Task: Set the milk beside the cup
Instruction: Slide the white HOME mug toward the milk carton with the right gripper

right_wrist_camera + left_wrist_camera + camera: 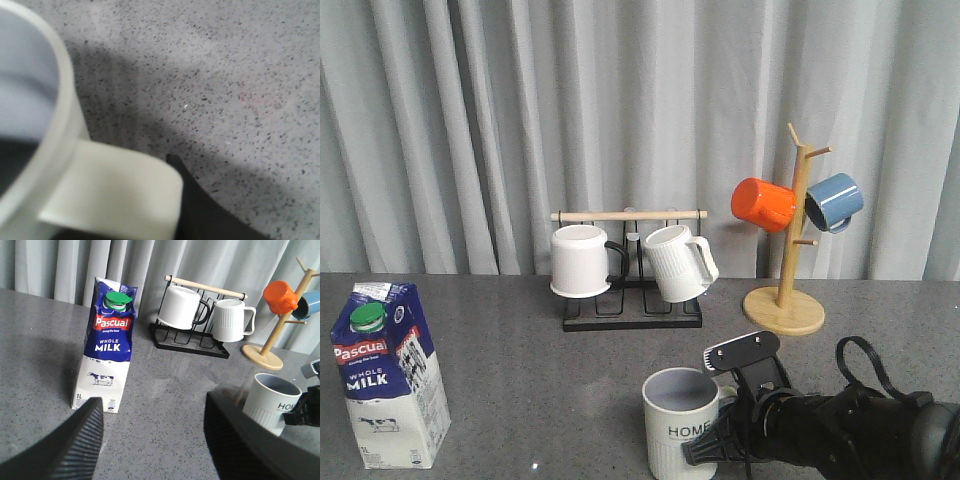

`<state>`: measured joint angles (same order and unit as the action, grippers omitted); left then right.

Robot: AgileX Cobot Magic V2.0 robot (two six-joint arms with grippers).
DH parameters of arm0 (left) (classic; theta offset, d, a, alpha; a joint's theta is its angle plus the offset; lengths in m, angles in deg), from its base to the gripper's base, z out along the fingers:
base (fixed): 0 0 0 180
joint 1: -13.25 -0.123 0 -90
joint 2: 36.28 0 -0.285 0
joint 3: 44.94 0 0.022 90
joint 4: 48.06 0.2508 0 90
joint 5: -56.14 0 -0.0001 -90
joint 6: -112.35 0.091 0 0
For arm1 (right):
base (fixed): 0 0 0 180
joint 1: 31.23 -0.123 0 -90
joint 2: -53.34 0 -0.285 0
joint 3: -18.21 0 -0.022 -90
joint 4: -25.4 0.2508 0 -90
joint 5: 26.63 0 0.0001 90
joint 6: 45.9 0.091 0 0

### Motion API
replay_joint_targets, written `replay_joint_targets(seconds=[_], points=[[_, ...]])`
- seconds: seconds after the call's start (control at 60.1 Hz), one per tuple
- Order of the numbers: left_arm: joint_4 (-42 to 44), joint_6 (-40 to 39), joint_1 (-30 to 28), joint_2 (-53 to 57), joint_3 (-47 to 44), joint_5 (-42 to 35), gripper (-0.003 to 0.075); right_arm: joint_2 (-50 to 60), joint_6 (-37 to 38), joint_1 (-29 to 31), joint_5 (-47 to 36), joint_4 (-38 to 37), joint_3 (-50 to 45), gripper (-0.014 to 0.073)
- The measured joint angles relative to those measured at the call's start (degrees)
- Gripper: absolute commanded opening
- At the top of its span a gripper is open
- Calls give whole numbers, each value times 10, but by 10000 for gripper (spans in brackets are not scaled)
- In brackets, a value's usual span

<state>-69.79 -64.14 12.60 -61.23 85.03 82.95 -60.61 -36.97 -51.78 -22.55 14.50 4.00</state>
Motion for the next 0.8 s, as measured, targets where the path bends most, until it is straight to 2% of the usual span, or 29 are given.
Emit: replay_joint_targets(seconds=[0.166,0.266,0.799], points=[[0,0,0,0,0,4,433,0,3,0,11,11,1,341],[0,0,0,0,0,4,433,0,4,0,18,18,2,398],[0,0,0,0,0,4,433,55,4,0,92,23,3,406]])
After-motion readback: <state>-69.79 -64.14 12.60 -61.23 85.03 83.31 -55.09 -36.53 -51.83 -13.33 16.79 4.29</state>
